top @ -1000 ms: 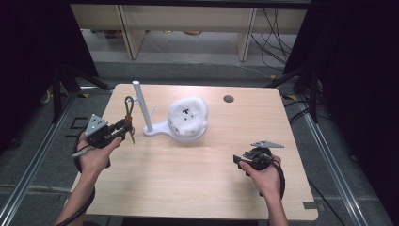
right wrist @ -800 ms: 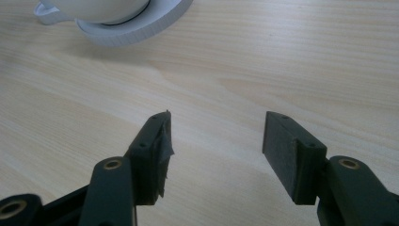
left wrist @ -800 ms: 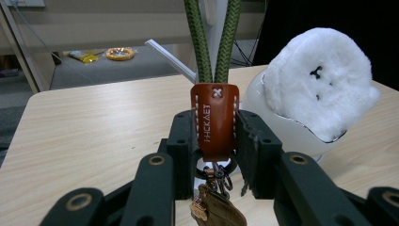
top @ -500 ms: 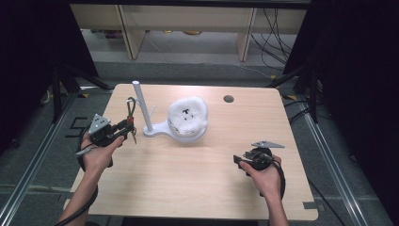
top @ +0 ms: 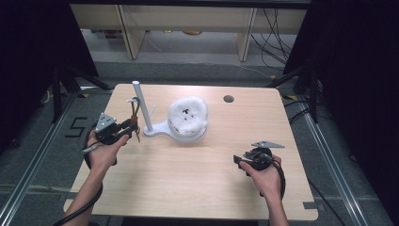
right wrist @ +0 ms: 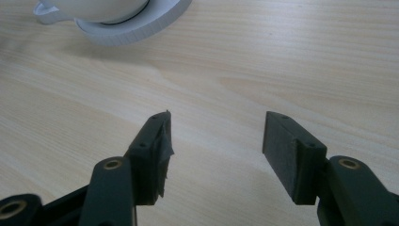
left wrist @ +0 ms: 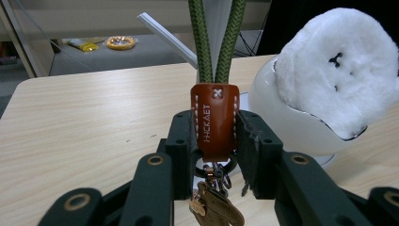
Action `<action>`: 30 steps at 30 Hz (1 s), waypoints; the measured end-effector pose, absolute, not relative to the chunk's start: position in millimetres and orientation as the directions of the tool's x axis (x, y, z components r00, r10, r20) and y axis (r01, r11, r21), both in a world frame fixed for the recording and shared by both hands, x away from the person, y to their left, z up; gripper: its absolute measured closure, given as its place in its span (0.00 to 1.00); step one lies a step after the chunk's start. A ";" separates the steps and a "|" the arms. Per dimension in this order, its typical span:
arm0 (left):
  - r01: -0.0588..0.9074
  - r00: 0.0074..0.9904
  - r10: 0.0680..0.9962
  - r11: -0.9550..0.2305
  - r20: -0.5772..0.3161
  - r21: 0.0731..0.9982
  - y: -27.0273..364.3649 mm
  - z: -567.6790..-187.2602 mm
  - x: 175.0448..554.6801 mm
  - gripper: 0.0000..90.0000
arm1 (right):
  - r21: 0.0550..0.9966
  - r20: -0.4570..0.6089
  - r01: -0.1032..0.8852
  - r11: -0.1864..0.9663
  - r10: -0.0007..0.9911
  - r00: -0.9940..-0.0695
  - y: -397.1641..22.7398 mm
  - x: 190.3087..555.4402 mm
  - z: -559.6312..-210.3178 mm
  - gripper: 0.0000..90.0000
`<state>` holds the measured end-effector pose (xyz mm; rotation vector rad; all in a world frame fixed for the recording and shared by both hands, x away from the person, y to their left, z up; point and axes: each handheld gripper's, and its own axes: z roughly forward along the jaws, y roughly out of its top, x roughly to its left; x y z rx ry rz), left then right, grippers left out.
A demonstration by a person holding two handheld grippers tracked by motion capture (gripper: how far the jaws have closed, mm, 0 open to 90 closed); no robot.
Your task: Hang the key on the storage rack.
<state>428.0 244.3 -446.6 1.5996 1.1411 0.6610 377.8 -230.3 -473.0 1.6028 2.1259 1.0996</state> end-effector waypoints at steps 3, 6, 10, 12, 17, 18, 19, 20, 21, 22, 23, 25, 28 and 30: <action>0.349 0.399 0.910 -0.039 -0.110 0.936 242.6 -447.8 430.2 0.74 | 0.696 0.234 0.710 0.102 0.903 -0.360 -230.4 377.4 -472.6 0.48; 0.347 0.396 0.912 -0.046 -0.102 0.937 241.5 -449.0 432.1 0.74 | 0.700 0.235 0.707 0.100 0.903 -0.360 -229.4 378.3 -474.3 0.48; 0.345 0.393 0.915 -0.054 -0.092 0.937 240.5 -450.3 434.6 0.74 | 0.705 0.238 0.702 0.103 0.898 -0.371 -229.5 378.4 -474.7 0.48; 0.344 0.391 0.916 -0.060 -0.085 0.937 240.0 -450.8 435.8 0.73 | 0.713 0.219 0.690 0.127 0.894 -0.390 -231.6 379.8 -475.4 0.48; 0.344 0.390 0.918 -0.074 -0.071 0.936 238.5 -451.4 438.2 0.73 | 0.710 0.203 0.692 0.131 0.903 -0.379 -231.6 379.6 -475.4 0.48; 0.348 0.389 0.919 -0.078 -0.068 0.934 238.3 -451.4 438.3 0.72 | 0.708 0.211 0.694 0.131 0.899 -0.385 -231.6 379.2 -474.9 0.48; 0.351 0.387 0.919 -0.079 -0.068 0.933 238.2 -451.7 438.0 0.71 | 0.713 0.215 0.689 0.126 0.897 -0.386 -231.3 379.7 -476.1 0.48; 0.351 0.387 0.919 -0.079 -0.068 0.933 238.2 -451.7 438.0 0.70 | 0.714 0.221 0.689 0.126 0.893 -0.393 -231.5 379.9 -476.4 0.48; 0.353 0.387 0.920 -0.081 -0.067 0.932 238.0 -452.3 436.9 0.69 | 0.714 0.222 0.689 0.126 0.892 -0.393 -231.5 380.0 -476.6 0.48; 0.353 0.386 0.920 -0.082 -0.065 0.932 238.2 -452.5 436.4 0.69 | 0.713 0.223 0.690 0.125 0.892 -0.393 -231.5 380.0 -476.6 0.48; 0.352 0.384 0.921 -0.081 -0.065 0.933 238.6 -452.9 436.0 0.68 | 0.711 0.224 0.692 0.123 0.894 -0.389 -231.4 380.0 -476.7 0.48; 0.353 0.381 0.922 -0.082 -0.063 0.932 240.1 -453.3 434.8 0.66 | 0.712 0.223 0.691 0.124 0.894 -0.389 -231.5 380.1 -476.7 0.48; 0.351 0.379 0.923 -0.078 -0.065 0.933 241.7 -453.6 433.3 0.64 | 0.712 0.223 0.691 0.123 0.894 -0.388 -231.6 380.0 -476.7 0.48; 0.349 0.378 0.924 -0.079 -0.063 0.934 244.3 -453.3 430.0 0.62 | 0.706 0.217 0.696 0.127 0.898 -0.384 -231.6 379.4 -476.1 0.48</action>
